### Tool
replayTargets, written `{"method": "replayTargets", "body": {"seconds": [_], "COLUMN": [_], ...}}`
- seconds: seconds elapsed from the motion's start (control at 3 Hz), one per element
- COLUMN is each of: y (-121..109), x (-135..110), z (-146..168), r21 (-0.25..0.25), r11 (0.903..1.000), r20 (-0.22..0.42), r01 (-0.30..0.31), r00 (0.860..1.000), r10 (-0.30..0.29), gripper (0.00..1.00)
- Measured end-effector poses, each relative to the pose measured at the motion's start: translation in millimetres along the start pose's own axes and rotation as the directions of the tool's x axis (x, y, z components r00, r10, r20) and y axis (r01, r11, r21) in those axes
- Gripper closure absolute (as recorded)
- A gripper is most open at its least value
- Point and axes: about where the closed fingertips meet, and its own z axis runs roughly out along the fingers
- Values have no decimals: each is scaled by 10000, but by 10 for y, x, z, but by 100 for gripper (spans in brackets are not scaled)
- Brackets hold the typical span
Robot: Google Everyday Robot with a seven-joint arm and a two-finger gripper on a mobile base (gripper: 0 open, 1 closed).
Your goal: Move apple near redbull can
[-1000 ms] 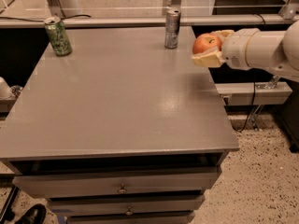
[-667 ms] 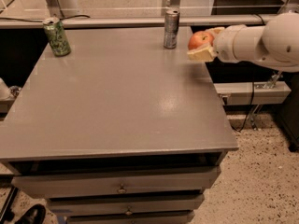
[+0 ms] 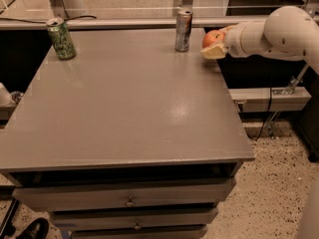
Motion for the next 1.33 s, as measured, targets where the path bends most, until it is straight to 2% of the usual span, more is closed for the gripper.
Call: {"method": "replayTargets", "body": {"seconds": [0.33,1.0,1.33], "y": [-79,43,75], "x": [-39,-138,-141], "z": [198,507,579], "r21": [-159,-983,-1110], "r11": [9997,9911,9880], "r20": [2,382,273], "r01": [-187,-899,-1076], "r00": [9998,9948,9934], "r10": [187,940,1113], "gripper": [100,100,82]}}
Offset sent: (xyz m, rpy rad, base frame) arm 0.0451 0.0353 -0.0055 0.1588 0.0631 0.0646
